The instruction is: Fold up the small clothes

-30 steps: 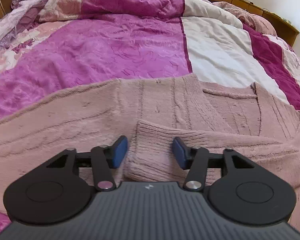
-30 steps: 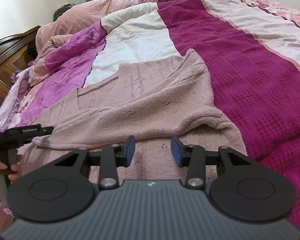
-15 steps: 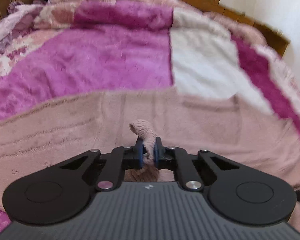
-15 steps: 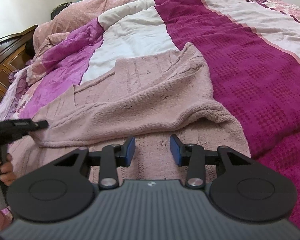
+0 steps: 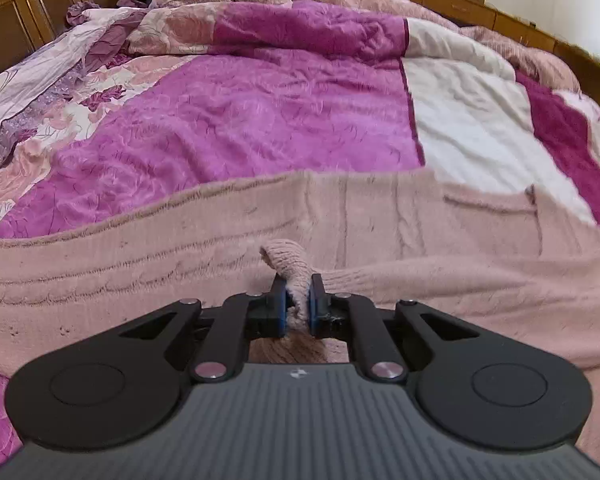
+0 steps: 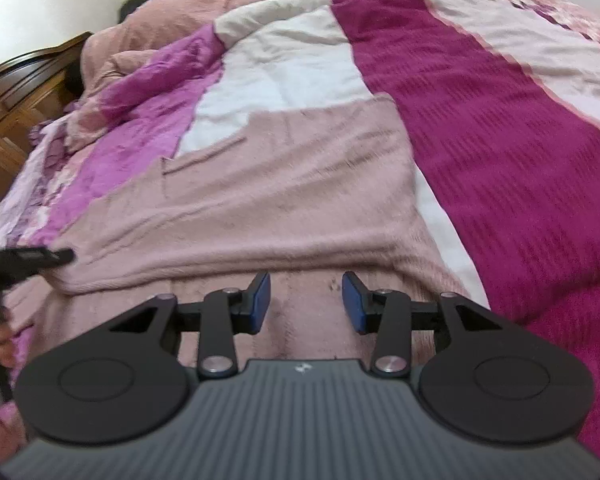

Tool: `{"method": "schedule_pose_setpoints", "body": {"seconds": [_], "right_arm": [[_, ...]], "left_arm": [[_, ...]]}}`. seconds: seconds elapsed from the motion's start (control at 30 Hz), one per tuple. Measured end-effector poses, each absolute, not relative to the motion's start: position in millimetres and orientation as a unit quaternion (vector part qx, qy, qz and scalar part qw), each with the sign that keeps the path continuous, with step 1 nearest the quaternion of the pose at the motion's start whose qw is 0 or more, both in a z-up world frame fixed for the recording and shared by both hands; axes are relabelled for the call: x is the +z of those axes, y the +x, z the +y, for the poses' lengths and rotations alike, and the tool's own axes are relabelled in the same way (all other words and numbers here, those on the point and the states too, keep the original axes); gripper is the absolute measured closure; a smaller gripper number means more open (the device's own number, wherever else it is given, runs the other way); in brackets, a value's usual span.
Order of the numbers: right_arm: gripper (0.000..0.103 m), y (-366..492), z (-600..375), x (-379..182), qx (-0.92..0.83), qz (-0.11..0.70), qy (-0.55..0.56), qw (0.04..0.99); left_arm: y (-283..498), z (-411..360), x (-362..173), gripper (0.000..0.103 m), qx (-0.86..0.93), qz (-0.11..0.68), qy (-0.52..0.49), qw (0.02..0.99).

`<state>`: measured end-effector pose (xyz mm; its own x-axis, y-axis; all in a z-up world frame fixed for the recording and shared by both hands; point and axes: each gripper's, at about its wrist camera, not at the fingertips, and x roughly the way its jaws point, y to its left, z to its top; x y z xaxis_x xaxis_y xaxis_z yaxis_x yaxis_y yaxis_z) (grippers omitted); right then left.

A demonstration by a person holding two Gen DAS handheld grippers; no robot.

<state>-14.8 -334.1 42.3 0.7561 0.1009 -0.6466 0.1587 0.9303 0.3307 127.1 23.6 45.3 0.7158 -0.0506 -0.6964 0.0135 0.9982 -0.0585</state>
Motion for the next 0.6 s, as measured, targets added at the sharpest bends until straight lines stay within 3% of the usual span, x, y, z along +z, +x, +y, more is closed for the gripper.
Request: {"method": "schedule_pose_setpoints", "body": {"seconds": [0.3, 0.6], "right_arm": [[0.058, 49, -384, 55, -0.058, 0.316, 0.151, 0.935], [0.056, 112, -434, 10, -0.042, 0.332, 0.255, 0.907]], "left_arm": [[128, 26, 47, 0.092, -0.028, 0.369, -0.025, 0.929], [122, 26, 59, 0.092, -0.038, 0.358, -0.019, 0.933]]}}
